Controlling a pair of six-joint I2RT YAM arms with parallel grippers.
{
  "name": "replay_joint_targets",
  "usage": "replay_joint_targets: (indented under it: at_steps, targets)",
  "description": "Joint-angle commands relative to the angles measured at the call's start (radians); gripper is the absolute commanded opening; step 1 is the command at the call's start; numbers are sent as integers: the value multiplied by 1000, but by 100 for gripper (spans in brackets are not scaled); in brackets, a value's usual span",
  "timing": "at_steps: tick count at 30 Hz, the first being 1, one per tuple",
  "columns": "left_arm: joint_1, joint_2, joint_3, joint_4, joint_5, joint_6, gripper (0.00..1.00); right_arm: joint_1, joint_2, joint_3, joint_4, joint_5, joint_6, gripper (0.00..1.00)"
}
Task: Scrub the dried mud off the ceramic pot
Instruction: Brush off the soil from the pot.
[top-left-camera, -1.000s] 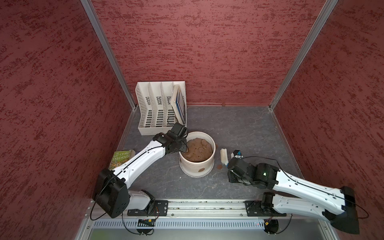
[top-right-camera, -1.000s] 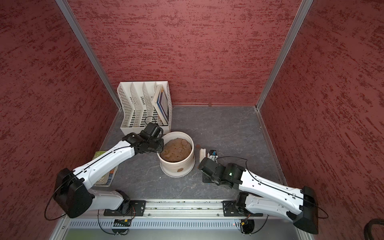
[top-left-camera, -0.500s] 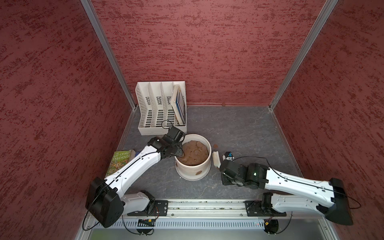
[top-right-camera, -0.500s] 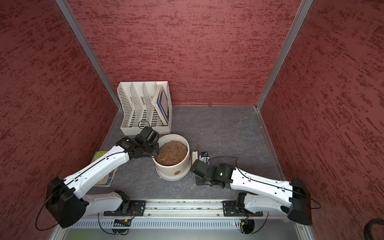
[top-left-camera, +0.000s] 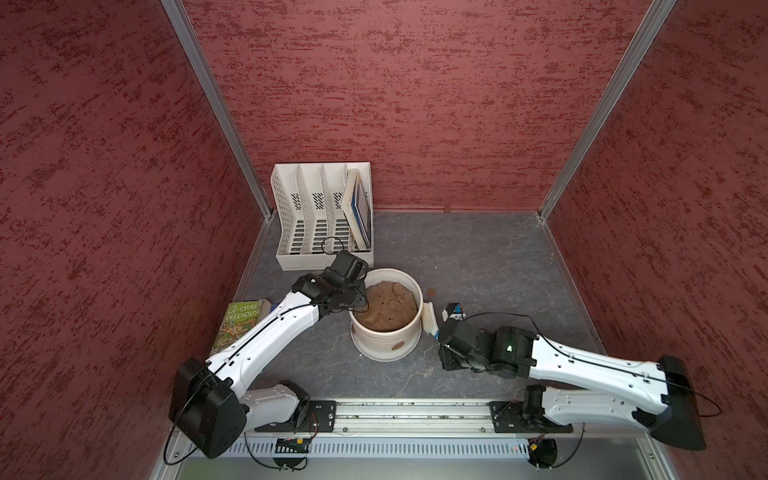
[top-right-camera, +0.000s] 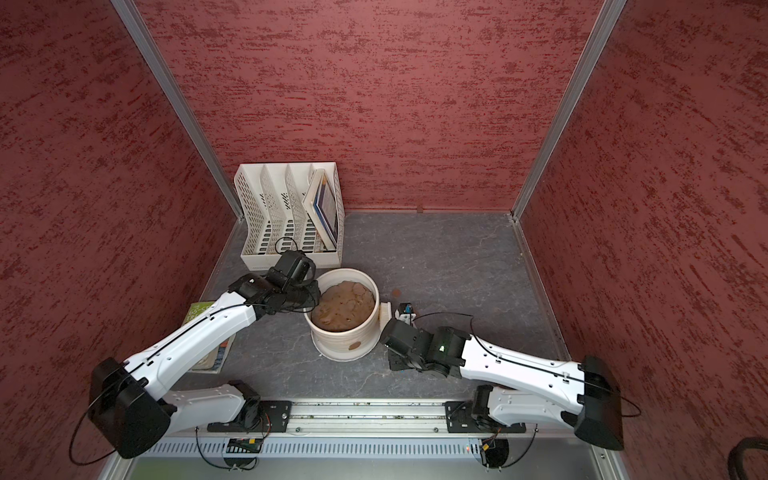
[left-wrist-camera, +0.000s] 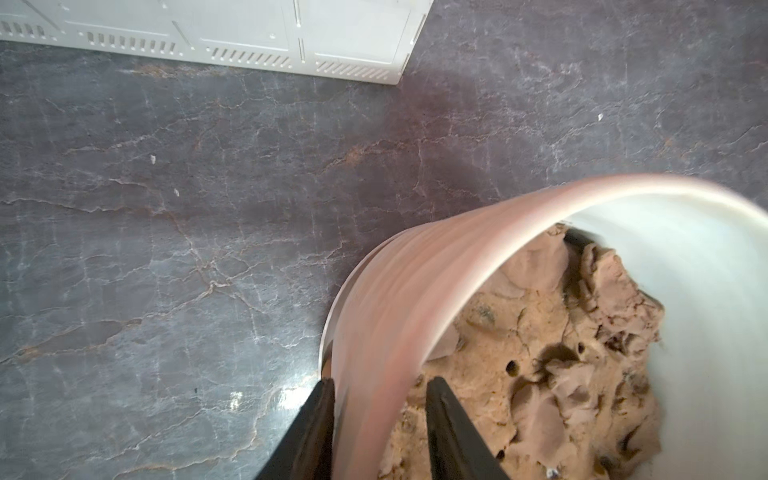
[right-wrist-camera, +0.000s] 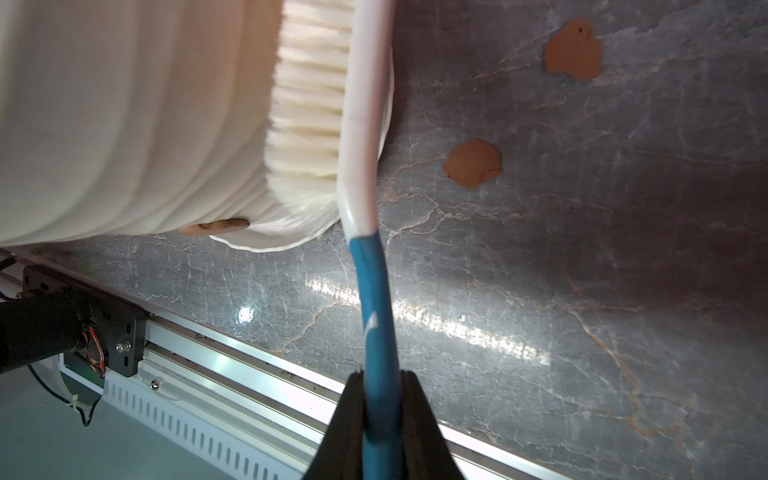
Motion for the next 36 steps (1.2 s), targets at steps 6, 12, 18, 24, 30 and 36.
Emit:
replay_joint_targets:
  at_steps: [6,12,18,24,30,36]
  targets:
    - [18,65,49,93,62,29,29,5,-73,7,-78,70,14,0]
    - [17,58,53,98,92,57,6,2,-116,-22,-99,82,21,0]
    - [5,70,82,101,128,102,0,3,-150,-54,-115,73,16,0]
    - [3,29,81,148,204,162,0,2,-195,-87,-117,68,23,0]
    - [8,28,95,153,229,199,0,5,-128,-102,-40,-3,2,0]
    - [8,46,95,158,241,192,0,9,-133,-102,37,-23,-10,0]
